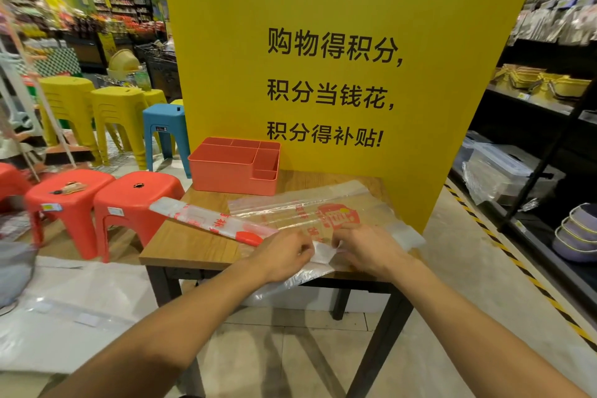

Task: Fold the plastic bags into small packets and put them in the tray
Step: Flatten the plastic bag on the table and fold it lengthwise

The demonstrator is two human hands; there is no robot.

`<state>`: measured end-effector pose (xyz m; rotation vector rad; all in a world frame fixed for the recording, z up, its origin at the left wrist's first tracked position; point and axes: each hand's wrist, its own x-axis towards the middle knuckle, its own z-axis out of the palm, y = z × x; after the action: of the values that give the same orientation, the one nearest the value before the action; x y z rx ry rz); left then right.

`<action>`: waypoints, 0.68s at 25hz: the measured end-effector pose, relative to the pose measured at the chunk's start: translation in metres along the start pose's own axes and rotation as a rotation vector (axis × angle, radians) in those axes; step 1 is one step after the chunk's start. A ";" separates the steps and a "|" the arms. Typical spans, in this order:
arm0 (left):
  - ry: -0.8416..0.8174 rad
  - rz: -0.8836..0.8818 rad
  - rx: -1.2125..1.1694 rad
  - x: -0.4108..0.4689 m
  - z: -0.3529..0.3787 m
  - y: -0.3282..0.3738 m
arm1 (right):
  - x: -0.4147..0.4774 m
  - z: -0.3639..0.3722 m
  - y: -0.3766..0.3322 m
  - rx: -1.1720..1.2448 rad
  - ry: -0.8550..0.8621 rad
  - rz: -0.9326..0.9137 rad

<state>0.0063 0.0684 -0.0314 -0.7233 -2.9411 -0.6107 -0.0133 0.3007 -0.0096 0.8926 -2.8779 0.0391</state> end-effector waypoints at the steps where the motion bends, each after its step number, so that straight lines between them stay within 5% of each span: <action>1: -0.013 -0.027 -0.006 -0.001 0.001 -0.005 | 0.000 -0.002 0.004 0.007 0.002 0.010; 10: 0.051 -0.264 -0.041 -0.002 0.003 0.020 | 0.023 0.003 -0.007 0.312 0.201 -0.045; 17: 0.115 -0.438 -0.234 0.005 0.011 0.015 | 0.029 0.004 -0.009 0.410 0.284 0.178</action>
<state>0.0092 0.0875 -0.0351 -0.0381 -2.9577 -1.0003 -0.0321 0.2767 -0.0104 0.6166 -2.7074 0.7328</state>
